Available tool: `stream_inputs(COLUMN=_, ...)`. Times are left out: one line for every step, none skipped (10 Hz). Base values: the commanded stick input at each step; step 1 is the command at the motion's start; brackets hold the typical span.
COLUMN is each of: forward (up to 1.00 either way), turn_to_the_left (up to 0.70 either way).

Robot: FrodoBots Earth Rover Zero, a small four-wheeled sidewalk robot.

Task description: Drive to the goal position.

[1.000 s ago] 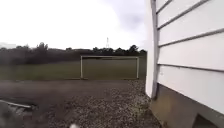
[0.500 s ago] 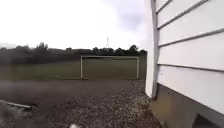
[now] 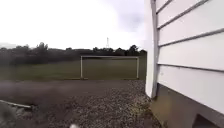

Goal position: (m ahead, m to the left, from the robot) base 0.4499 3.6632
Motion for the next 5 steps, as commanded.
stream_inputs(forward=0.04, turn_to_the_left=0.0)
stream_inputs(forward=0.04, turn_to_the_left=0.0)
stream_inputs(forward=0.01, turn_to_the_left=0.0)
stream_inputs(forward=0.03, turn_to_the_left=0.0)
stream_inputs(forward=0.0, turn_to_the_left=0.0)
